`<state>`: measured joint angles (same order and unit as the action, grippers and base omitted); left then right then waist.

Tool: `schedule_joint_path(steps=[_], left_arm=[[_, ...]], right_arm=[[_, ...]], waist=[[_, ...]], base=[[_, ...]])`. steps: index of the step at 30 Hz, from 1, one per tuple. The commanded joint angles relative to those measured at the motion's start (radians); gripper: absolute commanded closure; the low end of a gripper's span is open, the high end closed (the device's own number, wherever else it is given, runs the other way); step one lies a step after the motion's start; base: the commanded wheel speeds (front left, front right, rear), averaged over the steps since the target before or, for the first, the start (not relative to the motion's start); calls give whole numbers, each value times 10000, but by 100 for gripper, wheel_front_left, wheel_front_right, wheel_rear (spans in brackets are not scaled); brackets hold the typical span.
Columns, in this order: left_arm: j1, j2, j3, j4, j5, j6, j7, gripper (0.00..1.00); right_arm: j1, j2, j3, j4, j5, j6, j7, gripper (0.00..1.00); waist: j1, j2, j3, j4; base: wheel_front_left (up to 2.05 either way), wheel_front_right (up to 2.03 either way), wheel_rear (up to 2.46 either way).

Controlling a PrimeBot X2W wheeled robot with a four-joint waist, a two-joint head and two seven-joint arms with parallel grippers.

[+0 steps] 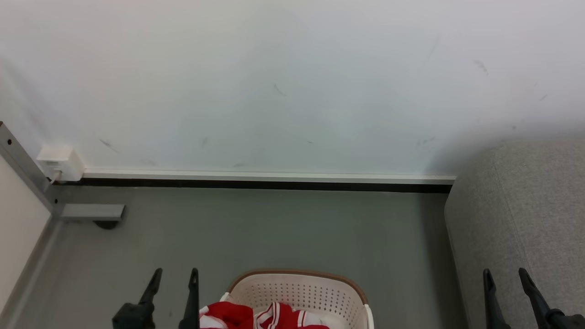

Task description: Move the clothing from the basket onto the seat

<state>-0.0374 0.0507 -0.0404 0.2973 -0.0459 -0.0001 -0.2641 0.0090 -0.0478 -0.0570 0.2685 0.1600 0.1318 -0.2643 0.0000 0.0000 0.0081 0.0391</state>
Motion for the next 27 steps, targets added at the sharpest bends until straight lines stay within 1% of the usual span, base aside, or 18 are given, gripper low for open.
schedule_joint_path(steps=[1,8,12,16,21,27], left_arm=[[-30,32,18,28,153,-20,-7,0],[-369,25,-177,255,232,-30,-7,0],[-826,25,-462,746,286,-197,-6,0],[-1451,25,-889,1654,255,-477,24,0],[-2299,23,-1567,2776,26,-885,1008,0],[-3208,18,-2297,3827,-280,-1129,2267,0]], right_arm=[[-10,-50,-4,-6,23,-21,-3,0],[-178,-50,43,-69,32,-21,-3,0],[-365,-50,86,-142,44,-21,-2,0],[-602,-49,134,-209,77,-21,-2,0],[-993,-45,228,-240,186,-21,-2,0],[-1491,-45,387,-277,443,-21,-1,0]], waist=[[0,0,20,-10],[0,0,354,-92],[0,0,714,-208],[0,0,1149,-401],[0,0,1749,-741],[0,0,2506,-1210]], base=[[0,0,0],[0,0,0],[0,0,0],[0,0,0],[0,0,0],[0,0,0]])
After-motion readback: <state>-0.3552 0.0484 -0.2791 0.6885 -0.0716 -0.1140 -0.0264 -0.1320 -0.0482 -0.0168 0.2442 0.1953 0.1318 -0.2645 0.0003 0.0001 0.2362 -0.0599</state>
